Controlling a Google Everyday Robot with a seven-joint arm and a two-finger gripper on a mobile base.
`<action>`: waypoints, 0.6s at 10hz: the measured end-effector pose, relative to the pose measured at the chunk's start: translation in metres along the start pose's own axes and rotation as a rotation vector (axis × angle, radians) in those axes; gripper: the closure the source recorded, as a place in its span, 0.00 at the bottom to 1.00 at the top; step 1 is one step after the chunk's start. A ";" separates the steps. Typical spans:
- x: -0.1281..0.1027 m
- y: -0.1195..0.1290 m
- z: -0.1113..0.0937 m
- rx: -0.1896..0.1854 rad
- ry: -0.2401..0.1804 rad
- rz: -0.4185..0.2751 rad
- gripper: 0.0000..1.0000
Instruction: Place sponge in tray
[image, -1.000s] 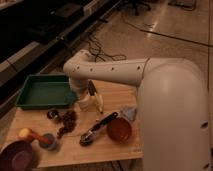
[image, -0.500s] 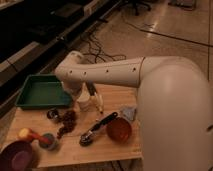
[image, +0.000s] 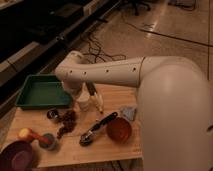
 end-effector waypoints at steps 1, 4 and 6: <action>0.000 0.000 0.000 0.000 0.000 0.001 0.82; 0.000 0.000 0.001 0.001 0.001 0.000 0.82; 0.001 0.000 0.001 0.002 0.002 0.000 0.82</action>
